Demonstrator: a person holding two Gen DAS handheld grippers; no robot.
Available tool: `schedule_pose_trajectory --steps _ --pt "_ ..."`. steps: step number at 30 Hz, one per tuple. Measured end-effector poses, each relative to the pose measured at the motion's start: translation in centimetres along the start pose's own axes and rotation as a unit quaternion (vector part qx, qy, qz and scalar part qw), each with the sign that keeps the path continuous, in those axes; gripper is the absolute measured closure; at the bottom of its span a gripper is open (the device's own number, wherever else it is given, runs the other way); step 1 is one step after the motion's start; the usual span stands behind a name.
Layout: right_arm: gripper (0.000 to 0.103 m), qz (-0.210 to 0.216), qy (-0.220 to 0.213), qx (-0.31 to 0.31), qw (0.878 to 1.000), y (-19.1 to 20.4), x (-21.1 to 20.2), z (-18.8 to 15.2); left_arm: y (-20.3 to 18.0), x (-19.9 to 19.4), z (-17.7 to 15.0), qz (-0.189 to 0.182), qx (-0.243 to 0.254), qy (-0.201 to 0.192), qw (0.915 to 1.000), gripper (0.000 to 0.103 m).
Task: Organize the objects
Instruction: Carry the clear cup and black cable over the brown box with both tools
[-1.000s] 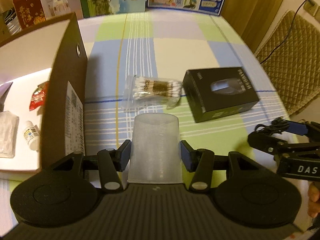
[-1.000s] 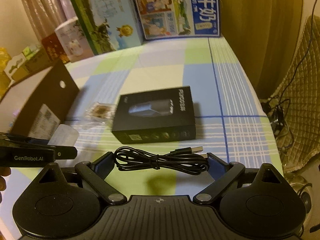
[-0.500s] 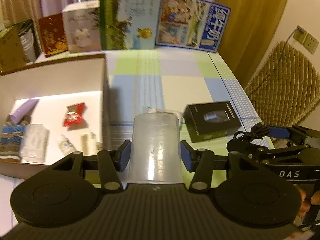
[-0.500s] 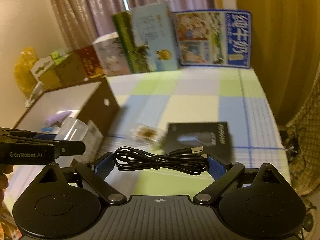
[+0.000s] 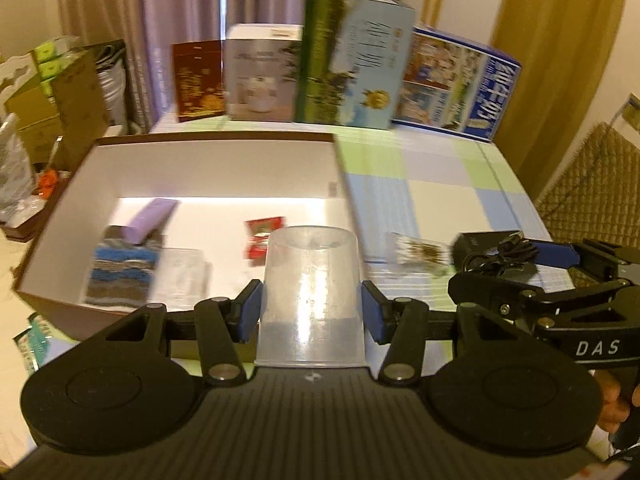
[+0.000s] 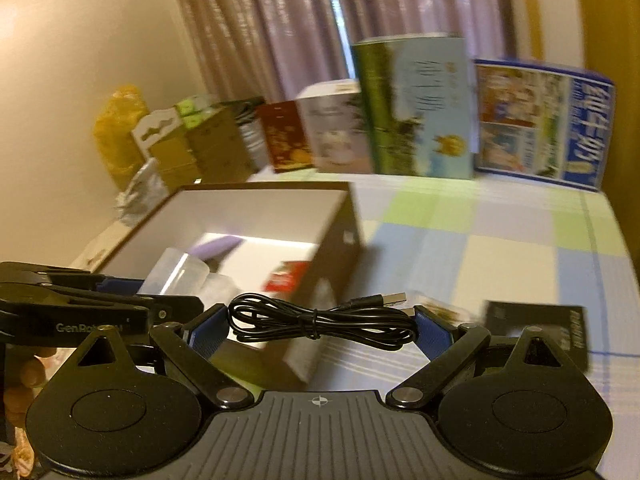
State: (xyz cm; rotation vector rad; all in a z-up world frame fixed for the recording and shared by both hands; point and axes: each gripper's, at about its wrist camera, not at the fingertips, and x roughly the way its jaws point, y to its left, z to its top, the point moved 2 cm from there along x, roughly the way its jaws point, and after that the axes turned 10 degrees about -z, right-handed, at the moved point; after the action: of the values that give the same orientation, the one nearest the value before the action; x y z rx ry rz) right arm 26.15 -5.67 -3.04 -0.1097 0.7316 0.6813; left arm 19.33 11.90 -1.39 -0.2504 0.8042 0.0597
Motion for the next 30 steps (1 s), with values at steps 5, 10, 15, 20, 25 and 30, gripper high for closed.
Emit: schedule_pose_trajectory --steps 5,10,15,20,25,30 --pt "0.01 0.019 0.0 -0.018 1.0 3.9 2.1 0.9 4.1 -1.1 0.5 0.02 -0.011 -0.005 0.9997 0.056" --pt "0.01 0.015 0.004 -0.026 1.0 6.6 5.1 2.2 7.5 -0.8 1.3 0.026 -0.018 0.001 0.9995 0.056" --pt "0.01 -0.005 0.013 -0.015 1.0 7.6 8.7 3.6 10.3 1.2 2.9 0.022 -0.025 0.009 0.9994 0.056" --pt "0.01 -0.028 0.021 -0.013 0.999 7.9 11.9 4.7 12.9 4.0 4.9 0.021 -0.027 0.018 0.9993 0.056" --pt "0.01 -0.05 0.028 -0.01 0.998 7.9 14.8 5.6 15.2 7.5 6.9 0.015 -0.027 0.035 0.9989 0.056" --pt "0.01 -0.07 0.037 -0.012 0.997 8.0 17.8 6.5 16.7 11.1 8.2 0.014 -0.019 0.056 0.9981 0.056"
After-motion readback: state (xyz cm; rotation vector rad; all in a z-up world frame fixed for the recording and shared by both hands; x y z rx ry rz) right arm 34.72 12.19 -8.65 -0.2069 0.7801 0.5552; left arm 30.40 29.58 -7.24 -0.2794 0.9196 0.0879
